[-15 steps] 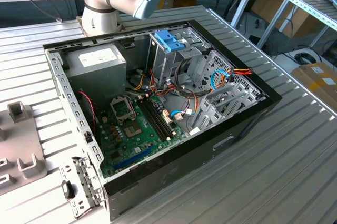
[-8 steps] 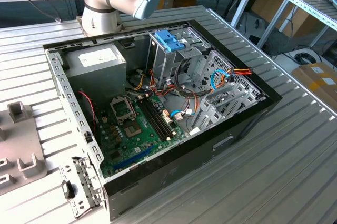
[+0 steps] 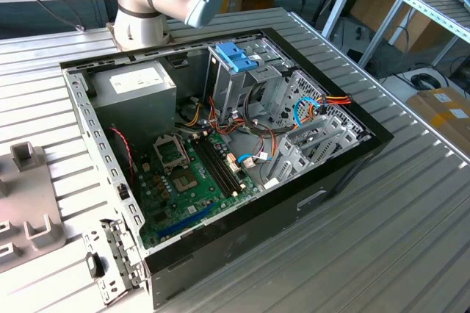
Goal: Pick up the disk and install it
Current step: 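Reach for the disk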
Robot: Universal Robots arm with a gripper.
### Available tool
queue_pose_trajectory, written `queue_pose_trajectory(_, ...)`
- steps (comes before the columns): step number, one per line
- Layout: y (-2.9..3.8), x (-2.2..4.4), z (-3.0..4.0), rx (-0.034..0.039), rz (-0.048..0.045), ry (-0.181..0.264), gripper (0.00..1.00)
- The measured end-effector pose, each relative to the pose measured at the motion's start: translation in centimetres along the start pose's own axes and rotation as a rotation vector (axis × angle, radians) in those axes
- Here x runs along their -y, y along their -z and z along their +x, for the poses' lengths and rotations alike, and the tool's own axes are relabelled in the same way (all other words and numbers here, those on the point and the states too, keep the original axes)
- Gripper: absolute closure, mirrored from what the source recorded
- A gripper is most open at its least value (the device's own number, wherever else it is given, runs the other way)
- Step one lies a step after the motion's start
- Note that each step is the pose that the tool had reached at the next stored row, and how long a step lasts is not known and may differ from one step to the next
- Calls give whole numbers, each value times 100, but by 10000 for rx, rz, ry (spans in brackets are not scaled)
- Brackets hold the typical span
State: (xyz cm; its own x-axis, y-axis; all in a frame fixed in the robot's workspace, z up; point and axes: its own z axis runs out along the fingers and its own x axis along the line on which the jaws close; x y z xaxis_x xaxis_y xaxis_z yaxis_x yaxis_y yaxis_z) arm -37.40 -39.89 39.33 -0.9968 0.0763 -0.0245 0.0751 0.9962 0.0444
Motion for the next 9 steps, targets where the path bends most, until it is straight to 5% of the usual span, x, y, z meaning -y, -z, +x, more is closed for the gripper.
queue_pose_trajectory(9, 2, 4, 50, 0, 0, 0, 90)
